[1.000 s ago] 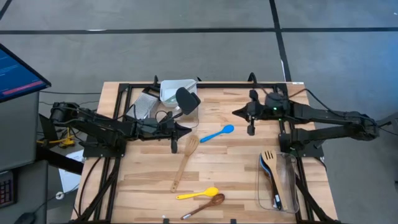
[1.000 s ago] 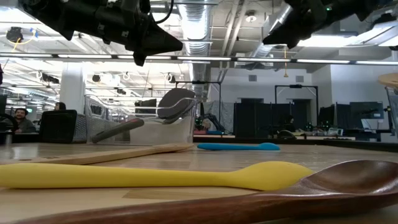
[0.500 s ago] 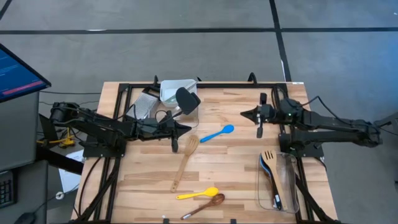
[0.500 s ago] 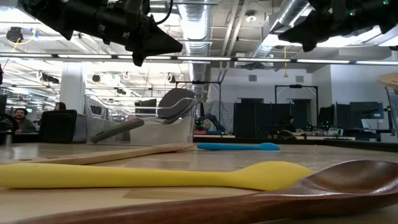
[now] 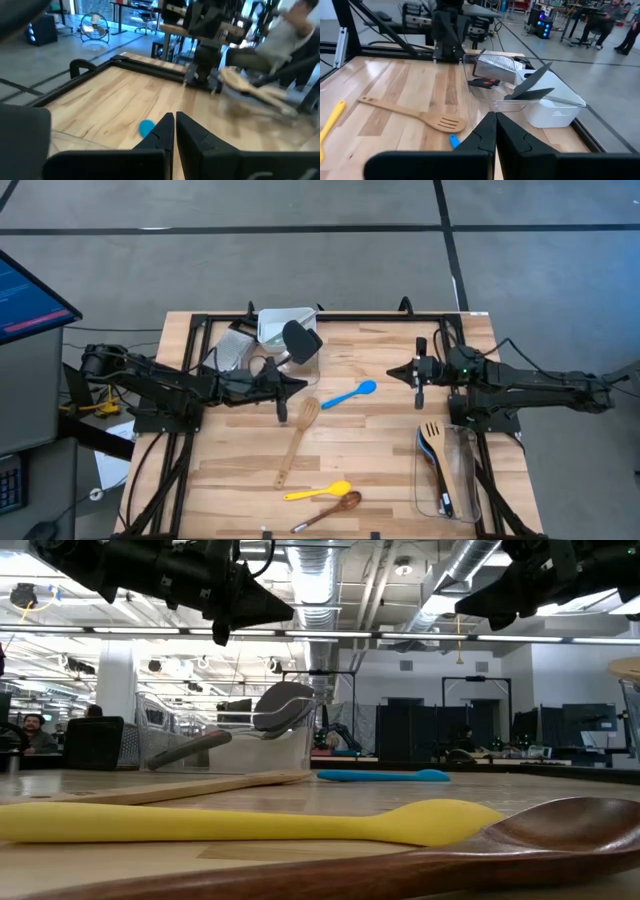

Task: Pick & Place Kitchen Items
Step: Put the blue spoon into the bottom transparent bin

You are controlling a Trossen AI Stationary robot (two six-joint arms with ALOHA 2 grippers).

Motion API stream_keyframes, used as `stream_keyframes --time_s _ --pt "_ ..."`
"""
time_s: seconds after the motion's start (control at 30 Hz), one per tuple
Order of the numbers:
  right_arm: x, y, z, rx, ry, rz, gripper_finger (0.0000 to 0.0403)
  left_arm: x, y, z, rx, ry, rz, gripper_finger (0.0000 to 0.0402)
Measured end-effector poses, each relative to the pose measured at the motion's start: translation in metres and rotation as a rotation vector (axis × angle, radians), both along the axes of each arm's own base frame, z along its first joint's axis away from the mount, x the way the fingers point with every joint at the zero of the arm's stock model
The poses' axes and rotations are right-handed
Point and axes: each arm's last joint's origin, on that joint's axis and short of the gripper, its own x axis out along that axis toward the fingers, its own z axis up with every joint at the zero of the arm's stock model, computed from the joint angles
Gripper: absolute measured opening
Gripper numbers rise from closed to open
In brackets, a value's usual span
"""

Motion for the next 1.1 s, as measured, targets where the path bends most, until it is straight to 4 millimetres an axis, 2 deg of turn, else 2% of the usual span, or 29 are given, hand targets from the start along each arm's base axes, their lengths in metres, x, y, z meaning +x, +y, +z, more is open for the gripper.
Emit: stream_keyframes --time_s 0.1,0.3,0.43,0.63,0.83,1.1 --pt "0.000 0.000 0.000 -0.021 0.004 0.003 0.0001 0.004 -0.001 0.010 -0.046 -0.044 0.002 0.0003" --pt "0.000 -0.001 0.000 -0.050 0.009 0.001 0.0001 0.024 -0.006 0.031 0.055 -0.064 -0.022 0.0003" --pt "0.000 -0.001 -0.001 -0.050 0.016 -0.001 0.0001 0.047 0.002 0.028 0.099 0.077 0.000 0.0003" --pt "-0.002 -0.004 -0.004 -0.044 0.053 -0.025 0.0001 0.077 0.022 0.031 0.039 0.287 0.063 0.0003" --pt "-0.003 -0.008 -0.006 -0.040 0.071 -0.056 0.0001 0.109 0.026 0.049 0.014 0.429 0.001 0.0003" --pt "-0.004 -0.011 -0.006 -0.038 0.071 -0.076 0.0001 0.126 0.043 0.054 -0.003 0.625 0.022 0.0003"
